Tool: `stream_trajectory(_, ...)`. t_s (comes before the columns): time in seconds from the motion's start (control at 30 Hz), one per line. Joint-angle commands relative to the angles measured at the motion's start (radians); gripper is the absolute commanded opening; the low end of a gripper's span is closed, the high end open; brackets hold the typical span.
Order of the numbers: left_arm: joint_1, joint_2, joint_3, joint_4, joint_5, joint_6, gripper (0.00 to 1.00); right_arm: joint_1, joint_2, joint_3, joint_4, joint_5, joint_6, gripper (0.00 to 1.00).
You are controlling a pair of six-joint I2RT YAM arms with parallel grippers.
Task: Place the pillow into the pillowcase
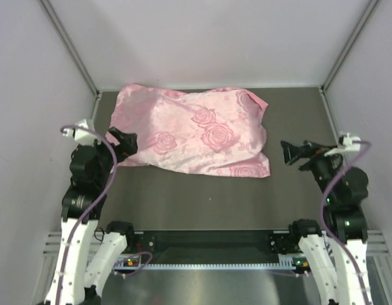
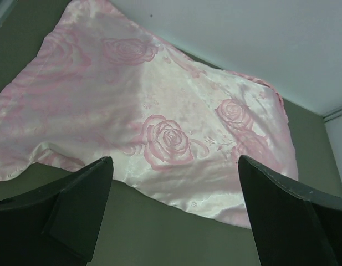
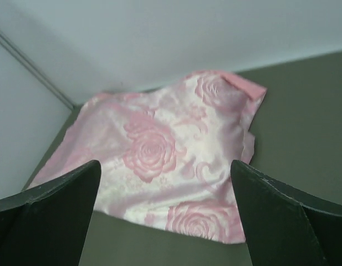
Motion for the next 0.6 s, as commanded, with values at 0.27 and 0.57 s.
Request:
stream_trajectory(0.27,-0.002,-0.400,-0.212,0.030,0.118,0.105,0.99,-0.004,-0.398,-0.160,-0.151,0.193,-0.025,1.00)
stream_trajectory(0.57,-0.002,-0.384,-0.216,0.021,0.098,0.096,0.99,-0.006,-0.378,-0.127,-0.184,0.218,-0.025,1.00)
